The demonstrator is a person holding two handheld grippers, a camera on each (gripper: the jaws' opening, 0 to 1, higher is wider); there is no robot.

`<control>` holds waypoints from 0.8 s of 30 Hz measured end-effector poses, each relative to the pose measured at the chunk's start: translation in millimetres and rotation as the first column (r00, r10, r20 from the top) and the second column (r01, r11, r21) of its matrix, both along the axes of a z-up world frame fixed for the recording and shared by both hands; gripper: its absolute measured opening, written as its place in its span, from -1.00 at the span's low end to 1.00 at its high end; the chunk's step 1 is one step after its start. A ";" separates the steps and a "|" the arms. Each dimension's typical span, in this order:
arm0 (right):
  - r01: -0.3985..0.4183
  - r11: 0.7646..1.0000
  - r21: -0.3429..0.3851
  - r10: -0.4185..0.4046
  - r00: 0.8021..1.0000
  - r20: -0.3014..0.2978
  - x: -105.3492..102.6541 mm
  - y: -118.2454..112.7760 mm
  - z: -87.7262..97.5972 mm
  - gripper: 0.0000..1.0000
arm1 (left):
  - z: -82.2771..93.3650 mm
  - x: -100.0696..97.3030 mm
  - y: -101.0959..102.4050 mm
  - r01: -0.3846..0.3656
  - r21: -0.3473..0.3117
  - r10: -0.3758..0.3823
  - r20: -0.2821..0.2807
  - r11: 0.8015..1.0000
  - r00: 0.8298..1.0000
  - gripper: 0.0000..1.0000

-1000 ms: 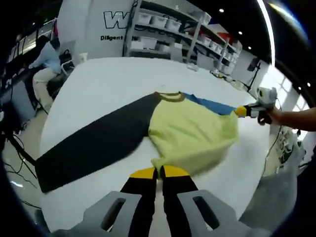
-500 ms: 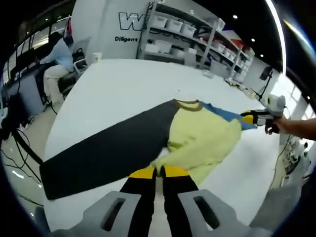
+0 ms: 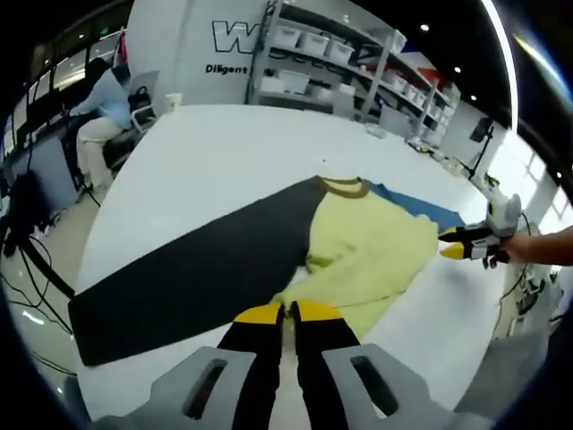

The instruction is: Fold the garment on the visible template until the final outline fits inside the template.

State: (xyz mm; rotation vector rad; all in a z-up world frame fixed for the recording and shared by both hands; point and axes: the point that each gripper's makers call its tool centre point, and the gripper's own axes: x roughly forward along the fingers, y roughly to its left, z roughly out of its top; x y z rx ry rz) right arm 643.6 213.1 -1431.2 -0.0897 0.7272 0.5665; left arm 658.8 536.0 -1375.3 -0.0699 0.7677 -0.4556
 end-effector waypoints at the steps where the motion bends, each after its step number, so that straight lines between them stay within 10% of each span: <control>1: -0.007 1.000 -0.007 0.007 1.000 0.000 -0.3 1.0 -1.8 -0.40 | 0.3 0.0 0.0 0.001 -0.001 -0.001 0.001 1.000 1.000 -0.94; 9: 0.009 1.000 -0.002 -0.009 0.999 -0.043 3.2 3.9 -7.1 -0.44 | 1.8 -0.3 1.0 0.017 0.002 -0.017 0.005 1.000 1.000 -0.94; 15: 0.028 1.000 -0.002 -0.028 0.998 -0.063 -3.3 -4.7 -7.6 -0.96 | 3.0 -1.9 -0.1 0.030 0.005 -0.030 0.011 1.000 0.999 -0.94; 24: 0.042 0.996 0.080 -0.038 0.998 -0.050 -10.7 -5.5 23.8 -1.00 | 7.0 -7.1 -2.5 0.050 0.001 -0.050 0.014 0.999 0.999 -0.95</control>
